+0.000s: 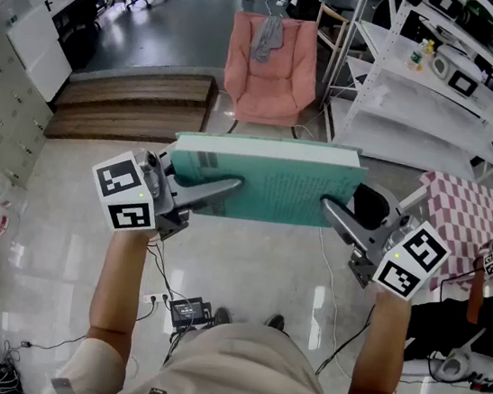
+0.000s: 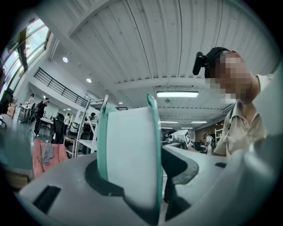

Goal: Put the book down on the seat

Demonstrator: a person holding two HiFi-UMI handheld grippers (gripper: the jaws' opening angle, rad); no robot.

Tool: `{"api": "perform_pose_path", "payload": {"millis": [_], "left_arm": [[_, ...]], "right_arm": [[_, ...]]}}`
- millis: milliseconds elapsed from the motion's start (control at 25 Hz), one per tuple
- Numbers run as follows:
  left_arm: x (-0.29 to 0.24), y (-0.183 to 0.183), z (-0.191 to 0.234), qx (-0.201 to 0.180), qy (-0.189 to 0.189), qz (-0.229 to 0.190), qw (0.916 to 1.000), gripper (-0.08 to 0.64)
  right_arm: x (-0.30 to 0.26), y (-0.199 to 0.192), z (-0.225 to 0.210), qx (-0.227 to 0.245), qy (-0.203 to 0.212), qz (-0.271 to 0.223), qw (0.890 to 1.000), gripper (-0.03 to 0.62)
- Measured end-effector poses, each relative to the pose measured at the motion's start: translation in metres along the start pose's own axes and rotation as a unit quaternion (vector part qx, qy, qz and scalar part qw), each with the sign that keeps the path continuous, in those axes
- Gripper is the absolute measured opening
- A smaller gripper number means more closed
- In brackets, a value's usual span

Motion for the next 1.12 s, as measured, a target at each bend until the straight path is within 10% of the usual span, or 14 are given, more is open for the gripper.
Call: {"api": "perform_pose_path", "payload": {"millis": [1120], "left_arm": [[-0.005, -0.015, 0.055, 0.028, 0.013, 0.003, 0.9995, 0.250]], "right_arm": [[-0.042, -0.011, -0.039, -0.023, 0.006, 0.006, 1.000, 0.206]]}}
Point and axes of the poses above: the fingertips, and each gripper's own axes: x backward along the fingers, z to its left, y out of its top, the point moved 3 cm from there along x, backward along the fingers, and after that the axes turned 10 degrees about y, right-handed, at the moved point
